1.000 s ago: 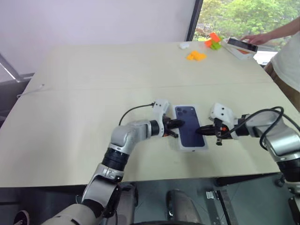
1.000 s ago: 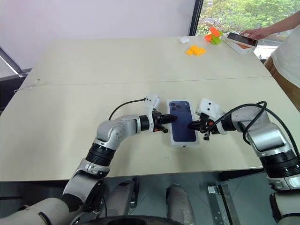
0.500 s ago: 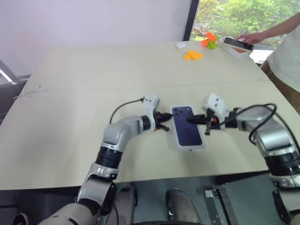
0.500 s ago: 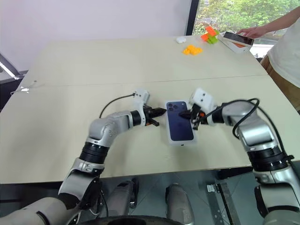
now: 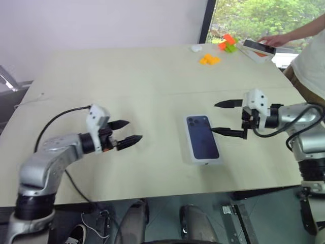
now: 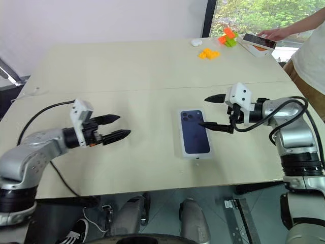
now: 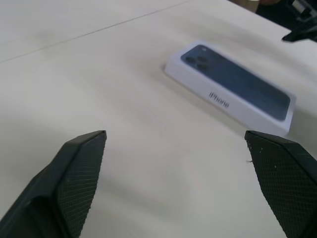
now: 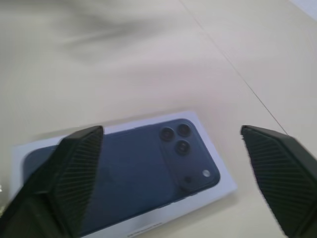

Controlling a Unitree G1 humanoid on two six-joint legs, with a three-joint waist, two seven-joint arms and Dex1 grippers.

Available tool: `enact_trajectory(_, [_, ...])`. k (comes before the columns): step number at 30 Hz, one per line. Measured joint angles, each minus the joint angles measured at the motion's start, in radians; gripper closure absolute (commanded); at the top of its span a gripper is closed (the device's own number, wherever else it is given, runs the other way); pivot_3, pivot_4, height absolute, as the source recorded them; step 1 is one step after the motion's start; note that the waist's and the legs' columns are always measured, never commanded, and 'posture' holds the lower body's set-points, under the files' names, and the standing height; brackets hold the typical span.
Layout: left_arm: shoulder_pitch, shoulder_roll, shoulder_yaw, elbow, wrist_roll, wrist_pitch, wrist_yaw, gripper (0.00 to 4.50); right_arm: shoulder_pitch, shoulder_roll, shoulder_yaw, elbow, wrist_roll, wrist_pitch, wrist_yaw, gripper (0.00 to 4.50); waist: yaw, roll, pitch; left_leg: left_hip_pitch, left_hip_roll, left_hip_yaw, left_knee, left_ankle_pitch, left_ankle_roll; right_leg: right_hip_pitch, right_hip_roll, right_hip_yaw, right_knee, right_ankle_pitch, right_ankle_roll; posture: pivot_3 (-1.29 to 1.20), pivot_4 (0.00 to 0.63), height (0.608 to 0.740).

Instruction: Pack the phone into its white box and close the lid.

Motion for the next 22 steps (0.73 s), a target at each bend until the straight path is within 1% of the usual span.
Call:
enact_trajectory(2, [0.080, 0.041, 0.024, -0.006, 0.006, -0.046, -0.035, 0.04, 0.007, -0.020, -0.012, 0.003, 0.011, -0.008, 0.028, 0.00, 0.000, 0.000, 0.000, 0.000, 0.000, 0.001, 0.001, -0.001, -0.002, 0.000, -0.001, 0.001, -0.001, 0.000, 0.000, 0.00, 0.150, 0.740])
enact_trajectory(3, [0.119, 0.058, 0.039, -0.006, 0.017, -0.077, -0.049, 0.04, 0.017, -0.039, -0.021, 0.006, 0.013, -0.012, 0.043, 0.00, 0.002, 0.000, 0.000, 0.000, 0.000, 0.001, 0.001, -0.001, -0.002, 0.000, -0.005, 0.002, -0.001, 0.000, -0.001, 0.00, 0.150, 0.740])
enact_trajectory(6, [0.213, 0.086, 0.094, -0.005, 0.049, -0.168, -0.071, 0.04, 0.038, -0.073, -0.034, 0.022, 0.016, -0.016, 0.070, 0.00, 0.001, 0.000, 0.000, -0.001, 0.000, 0.002, 0.000, -0.002, -0.002, -0.002, -0.007, 0.005, -0.002, 0.000, -0.001, 0.00, 0.150, 0.740])
enact_trajectory(9, [0.277, 0.128, 0.131, -0.004, 0.053, -0.178, -0.093, 0.04, 0.049, -0.082, -0.036, 0.042, 0.015, -0.041, 0.081, 0.00, -0.002, 0.000, 0.000, -0.001, 0.000, 0.006, -0.002, -0.002, -0.002, -0.005, -0.007, 0.010, -0.002, 0.000, -0.001, 0.00, 0.150, 0.740])
enact_trajectory(14, [0.312, 0.137, 0.183, -0.006, 0.024, -0.195, -0.118, 0.04, 0.056, -0.099, -0.037, 0.065, 0.010, -0.055, 0.092, 0.00, -0.001, 0.000, 0.000, -0.001, 0.000, 0.012, -0.006, -0.002, -0.001, -0.009, -0.007, 0.014, -0.002, 0.000, -0.001, 0.00, 0.150, 0.740])
enact_trajectory(18, [0.365, 0.149, 0.188, -0.008, 0.024, -0.207, -0.131, 0.04, 0.055, -0.116, -0.037, 0.072, 0.007, -0.061, 0.097, 0.00, -0.002, 0.000, 0.000, -0.001, 0.002, 0.021, -0.009, -0.001, 0.001, -0.013, -0.006, 0.019, -0.002, 0.000, -0.001, 0.00, 0.150, 0.740])
enact_trajectory(22, [0.373, 0.144, 0.203, -0.009, 0.024, -0.221, -0.122, 0.04, 0.055, -0.117, -0.037, 0.077, 0.000, -0.071, 0.096, 0.00, -0.002, 0.000, 0.000, 0.000, 0.002, 0.022, -0.008, -0.001, 0.001, -0.013, -0.005, 0.020, -0.001, 0.000, -0.001, 0.00, 0.150, 0.740])
